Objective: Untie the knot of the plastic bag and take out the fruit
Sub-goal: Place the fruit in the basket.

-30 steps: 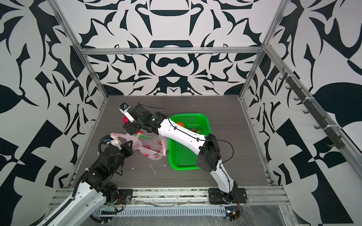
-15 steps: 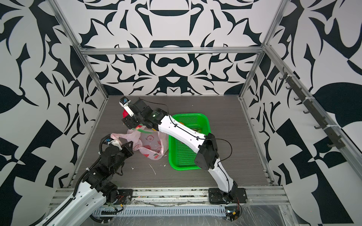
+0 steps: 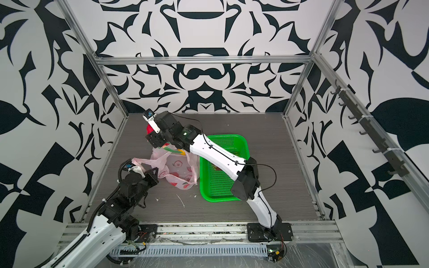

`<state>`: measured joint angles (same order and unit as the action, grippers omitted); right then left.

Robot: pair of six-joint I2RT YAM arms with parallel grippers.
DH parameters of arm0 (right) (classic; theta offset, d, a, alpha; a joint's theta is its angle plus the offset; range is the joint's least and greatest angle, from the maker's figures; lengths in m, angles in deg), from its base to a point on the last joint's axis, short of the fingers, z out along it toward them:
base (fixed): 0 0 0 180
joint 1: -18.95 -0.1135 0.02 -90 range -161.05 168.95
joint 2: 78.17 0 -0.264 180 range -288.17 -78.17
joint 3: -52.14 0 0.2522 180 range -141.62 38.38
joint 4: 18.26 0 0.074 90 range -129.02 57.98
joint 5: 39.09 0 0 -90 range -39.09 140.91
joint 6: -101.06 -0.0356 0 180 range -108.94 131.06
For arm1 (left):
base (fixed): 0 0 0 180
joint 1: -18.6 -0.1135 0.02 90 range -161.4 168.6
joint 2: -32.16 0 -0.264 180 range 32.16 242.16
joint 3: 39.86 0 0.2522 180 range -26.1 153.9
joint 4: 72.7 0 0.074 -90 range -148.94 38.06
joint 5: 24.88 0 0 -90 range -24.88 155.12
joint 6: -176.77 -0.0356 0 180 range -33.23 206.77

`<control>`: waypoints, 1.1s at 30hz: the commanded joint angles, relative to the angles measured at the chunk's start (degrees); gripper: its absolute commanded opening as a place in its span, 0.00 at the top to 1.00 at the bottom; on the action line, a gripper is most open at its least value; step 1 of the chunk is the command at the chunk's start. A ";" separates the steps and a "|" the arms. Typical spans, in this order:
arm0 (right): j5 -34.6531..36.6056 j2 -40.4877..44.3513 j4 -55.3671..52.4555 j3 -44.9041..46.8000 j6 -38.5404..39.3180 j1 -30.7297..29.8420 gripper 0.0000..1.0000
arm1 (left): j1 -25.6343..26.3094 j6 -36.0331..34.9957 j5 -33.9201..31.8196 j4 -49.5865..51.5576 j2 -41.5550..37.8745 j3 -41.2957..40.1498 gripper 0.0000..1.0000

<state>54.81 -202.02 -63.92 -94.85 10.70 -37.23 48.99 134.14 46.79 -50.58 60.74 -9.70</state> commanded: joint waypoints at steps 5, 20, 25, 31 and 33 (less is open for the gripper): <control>2.12 5.27 4.83 -2.58 1.67 1.49 0.99 | 0.11 0.30 0.22 -1.31 0.52 -0.32 1.00; 10.05 14.06 8.36 11.50 -0.73 6.18 1.00 | 0.11 0.02 0.53 -1.08 0.71 -0.08 1.00; 13.53 19.24 9.27 19.88 -4.39 8.57 1.00 | 0.11 -0.08 0.22 -0.71 0.49 0.12 1.00; 15.48 27.35 8.75 31.60 -7.22 10.21 1.00 | 0.11 -0.35 0.31 -0.79 0.69 0.44 1.00; 15.78 29.30 6.54 33.84 -7.93 10.38 1.00 | 0.11 -0.53 0.40 -0.89 0.80 0.55 1.00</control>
<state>68.17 -178.35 -60.03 -62.10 4.93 -26.41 48.99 134.21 47.19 -50.99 61.77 -9.68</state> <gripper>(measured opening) 0.821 0.045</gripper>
